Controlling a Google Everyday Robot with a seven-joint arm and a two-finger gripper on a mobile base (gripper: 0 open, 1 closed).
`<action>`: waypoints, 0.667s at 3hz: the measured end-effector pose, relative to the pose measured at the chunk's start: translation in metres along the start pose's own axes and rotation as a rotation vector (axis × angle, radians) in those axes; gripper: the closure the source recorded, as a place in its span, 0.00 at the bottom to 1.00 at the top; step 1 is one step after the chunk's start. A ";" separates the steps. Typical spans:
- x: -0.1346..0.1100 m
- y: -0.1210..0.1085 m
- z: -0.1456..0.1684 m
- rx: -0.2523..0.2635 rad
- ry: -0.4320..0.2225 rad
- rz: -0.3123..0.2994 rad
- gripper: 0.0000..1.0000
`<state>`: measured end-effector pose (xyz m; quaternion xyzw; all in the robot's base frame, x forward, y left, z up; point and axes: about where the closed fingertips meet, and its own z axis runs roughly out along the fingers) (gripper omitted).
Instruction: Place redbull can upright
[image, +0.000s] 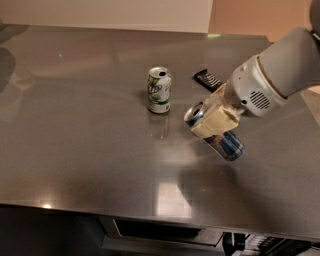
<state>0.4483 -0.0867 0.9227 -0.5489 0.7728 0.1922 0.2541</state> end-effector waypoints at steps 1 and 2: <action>-0.007 -0.014 -0.011 0.000 -0.235 -0.009 1.00; -0.009 -0.017 -0.017 -0.003 -0.462 0.002 1.00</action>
Offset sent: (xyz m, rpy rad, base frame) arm 0.0133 -0.0195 0.0542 0.8230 -0.2058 -0.0412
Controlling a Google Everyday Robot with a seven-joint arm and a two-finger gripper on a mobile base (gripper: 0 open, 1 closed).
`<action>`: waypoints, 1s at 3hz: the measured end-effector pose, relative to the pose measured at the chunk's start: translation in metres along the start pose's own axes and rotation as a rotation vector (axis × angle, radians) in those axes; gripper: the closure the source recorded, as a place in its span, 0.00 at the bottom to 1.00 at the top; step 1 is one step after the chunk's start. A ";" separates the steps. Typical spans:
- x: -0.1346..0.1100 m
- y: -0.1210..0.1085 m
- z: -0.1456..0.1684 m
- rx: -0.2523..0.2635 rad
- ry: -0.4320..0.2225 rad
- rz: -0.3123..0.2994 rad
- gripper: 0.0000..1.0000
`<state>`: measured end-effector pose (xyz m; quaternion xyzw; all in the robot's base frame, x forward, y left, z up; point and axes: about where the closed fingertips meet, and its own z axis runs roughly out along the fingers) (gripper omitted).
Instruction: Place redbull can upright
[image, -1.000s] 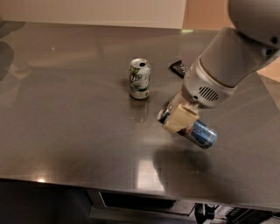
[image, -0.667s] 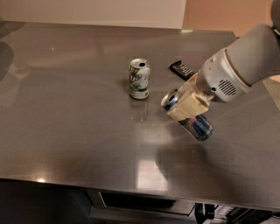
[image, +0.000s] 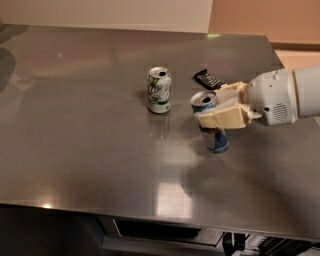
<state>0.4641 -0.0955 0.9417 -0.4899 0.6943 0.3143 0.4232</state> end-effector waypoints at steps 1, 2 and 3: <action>-0.005 0.000 -0.004 0.010 -0.202 0.078 1.00; -0.005 -0.003 -0.009 0.027 -0.345 0.158 1.00; 0.005 -0.004 -0.012 0.032 -0.442 0.199 1.00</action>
Offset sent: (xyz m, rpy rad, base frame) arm 0.0047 -0.0261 0.0072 0.5769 0.0393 -0.1935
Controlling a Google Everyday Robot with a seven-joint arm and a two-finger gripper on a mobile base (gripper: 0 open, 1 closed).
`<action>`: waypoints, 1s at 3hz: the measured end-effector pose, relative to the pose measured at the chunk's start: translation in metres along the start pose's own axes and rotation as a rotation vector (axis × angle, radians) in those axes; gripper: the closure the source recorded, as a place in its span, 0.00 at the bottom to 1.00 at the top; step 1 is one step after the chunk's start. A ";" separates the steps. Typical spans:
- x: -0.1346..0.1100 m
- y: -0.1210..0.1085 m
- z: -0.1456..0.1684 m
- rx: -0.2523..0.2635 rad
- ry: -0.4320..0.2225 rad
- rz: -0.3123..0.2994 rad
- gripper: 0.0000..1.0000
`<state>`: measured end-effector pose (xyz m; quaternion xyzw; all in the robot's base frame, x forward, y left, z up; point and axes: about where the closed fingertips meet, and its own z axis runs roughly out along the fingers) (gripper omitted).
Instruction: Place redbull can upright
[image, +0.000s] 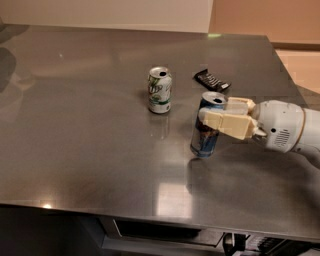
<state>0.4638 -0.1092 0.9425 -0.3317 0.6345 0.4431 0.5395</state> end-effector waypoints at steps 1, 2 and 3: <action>0.010 0.001 -0.003 -0.007 -0.024 -0.028 1.00; 0.019 0.002 -0.004 -0.008 -0.001 -0.082 1.00; 0.025 0.003 -0.003 0.001 0.030 -0.118 0.82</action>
Offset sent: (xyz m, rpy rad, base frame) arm -0.0101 -0.0065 -0.0297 -0.0819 -0.1219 0.0083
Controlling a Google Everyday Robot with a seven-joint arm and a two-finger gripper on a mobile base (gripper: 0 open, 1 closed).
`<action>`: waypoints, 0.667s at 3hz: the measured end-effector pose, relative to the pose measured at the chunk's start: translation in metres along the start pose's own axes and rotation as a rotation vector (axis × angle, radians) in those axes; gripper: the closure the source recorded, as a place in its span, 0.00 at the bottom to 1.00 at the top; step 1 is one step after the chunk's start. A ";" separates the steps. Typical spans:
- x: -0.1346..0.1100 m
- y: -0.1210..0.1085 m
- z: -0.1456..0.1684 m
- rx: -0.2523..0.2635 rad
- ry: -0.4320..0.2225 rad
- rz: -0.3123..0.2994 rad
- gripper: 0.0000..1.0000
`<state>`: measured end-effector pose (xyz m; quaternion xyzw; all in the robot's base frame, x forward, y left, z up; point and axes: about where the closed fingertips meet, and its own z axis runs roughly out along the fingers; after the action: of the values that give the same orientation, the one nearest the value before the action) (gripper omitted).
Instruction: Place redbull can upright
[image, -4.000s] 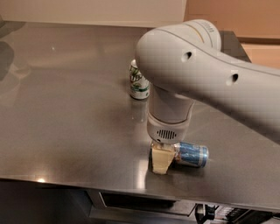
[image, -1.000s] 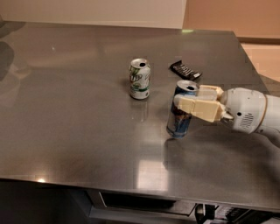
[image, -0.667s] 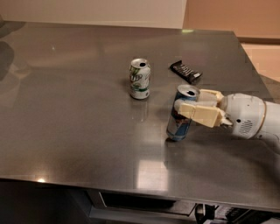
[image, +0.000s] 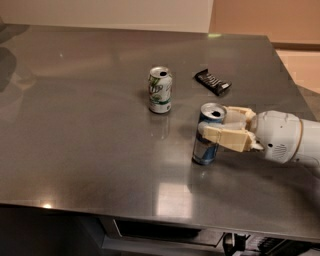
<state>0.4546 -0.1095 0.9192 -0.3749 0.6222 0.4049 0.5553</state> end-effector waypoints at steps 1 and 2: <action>0.006 0.002 0.000 0.011 0.018 -0.021 0.58; 0.004 0.004 0.002 0.006 0.019 -0.023 0.35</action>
Offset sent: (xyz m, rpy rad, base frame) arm -0.0023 0.0010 -0.0048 -0.0236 -0.0113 -0.0073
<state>0.4519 -0.1058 0.9150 -0.3839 0.6243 0.3932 0.5552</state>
